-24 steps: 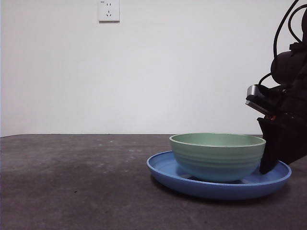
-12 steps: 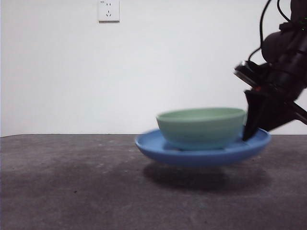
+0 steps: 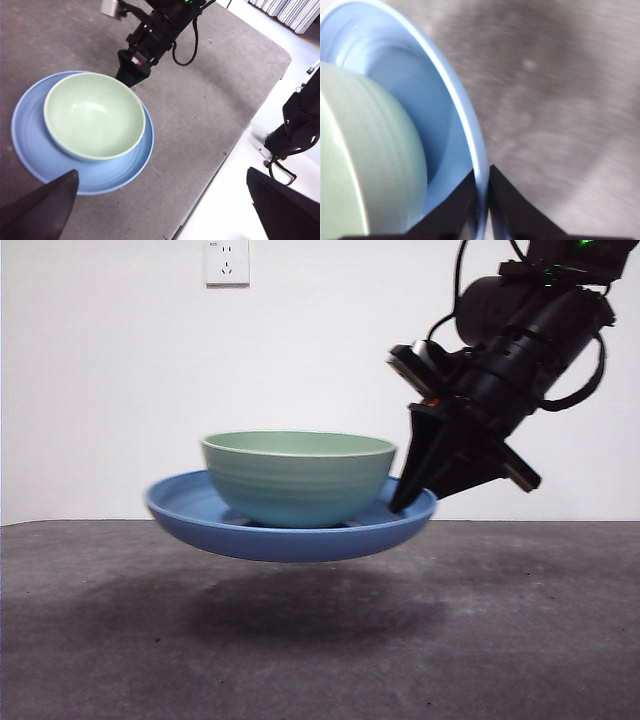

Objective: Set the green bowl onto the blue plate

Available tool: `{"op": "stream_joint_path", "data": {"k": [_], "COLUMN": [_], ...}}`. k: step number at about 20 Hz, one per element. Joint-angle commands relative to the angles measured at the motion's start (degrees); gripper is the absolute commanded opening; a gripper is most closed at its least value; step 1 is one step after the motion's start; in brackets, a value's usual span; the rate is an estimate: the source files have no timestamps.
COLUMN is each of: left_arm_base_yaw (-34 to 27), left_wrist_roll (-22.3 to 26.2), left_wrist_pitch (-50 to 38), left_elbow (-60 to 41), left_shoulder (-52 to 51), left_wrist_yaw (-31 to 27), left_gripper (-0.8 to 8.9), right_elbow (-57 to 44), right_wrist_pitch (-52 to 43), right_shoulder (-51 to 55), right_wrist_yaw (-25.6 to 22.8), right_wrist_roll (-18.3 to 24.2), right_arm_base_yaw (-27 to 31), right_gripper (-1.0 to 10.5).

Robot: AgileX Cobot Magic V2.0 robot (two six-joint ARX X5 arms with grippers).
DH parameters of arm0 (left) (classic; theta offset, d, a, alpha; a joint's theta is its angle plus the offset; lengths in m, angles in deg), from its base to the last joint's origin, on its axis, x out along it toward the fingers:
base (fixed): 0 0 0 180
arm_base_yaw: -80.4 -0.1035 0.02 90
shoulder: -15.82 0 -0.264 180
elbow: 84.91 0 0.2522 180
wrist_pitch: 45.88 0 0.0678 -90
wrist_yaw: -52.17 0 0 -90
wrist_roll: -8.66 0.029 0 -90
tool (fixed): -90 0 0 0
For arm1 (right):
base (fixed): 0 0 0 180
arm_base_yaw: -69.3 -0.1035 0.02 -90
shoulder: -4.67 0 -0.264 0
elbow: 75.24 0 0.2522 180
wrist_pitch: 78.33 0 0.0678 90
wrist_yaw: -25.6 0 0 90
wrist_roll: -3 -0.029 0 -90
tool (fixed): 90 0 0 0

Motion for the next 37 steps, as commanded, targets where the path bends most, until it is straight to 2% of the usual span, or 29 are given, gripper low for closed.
{"op": "stream_joint_path", "data": {"k": [1, 13, 16, 17, 20, 23, 31, 37], "left_arm_base_yaw": [0.24, 0.24, 0.24, 0.24, 0.24, 0.24, 0.24, 0.31], "left_wrist_roll": [0.04, 0.04, 0.04, 0.04, 0.04, 0.04, 0.04, 0.04], "left_wrist_pitch": [-0.57, -0.37, -0.15, -0.15, -0.15, -0.17, -0.20, -0.22], "left_elbow": [0.72, 0.72, 0.72, 0.72, 0.72, 0.72, 0.72, 0.72], "left_shoulder": [0.24, 0.24, 0.24, 0.24, 0.24, 0.24, 0.24, 0.24], "left_wrist_yaw": [0.37, 0.37, 0.37, 0.37, 0.37, 0.37, 0.37, 0.37], "left_gripper": [7.55, 7.55, 7.55, 7.55, 7.55, 7.55, 7.55, 7.55], "right_elbow": [1.11, 1.11, 1.09, 1.09, 1.11, 1.46, 4.48, 4.76], "right_wrist_pitch": [-1.42, -3.91, -3.96, -3.98, -3.98, -3.50, 1.90, 11.50], "right_shoulder": [-1.77, -10.95, -11.39, -11.39, -11.37, -10.84, -3.54, 12.66], "right_wrist_yaw": [0.74, -1.31, -3.39, -3.98, -4.17, -4.11, -4.20, -5.29], "right_wrist_roll": [-2.89, -4.79, -4.72, -4.70, -4.70, -4.70, -3.61, -1.22], "right_arm_base_yaw": [-1.22, -1.92, -1.92, -1.92, -1.86, -1.14, 3.23, 4.52], "right_gripper": [0.1, 0.1, 0.1, 0.2, 1.9, 2.1, 2.3, 4.6]}}
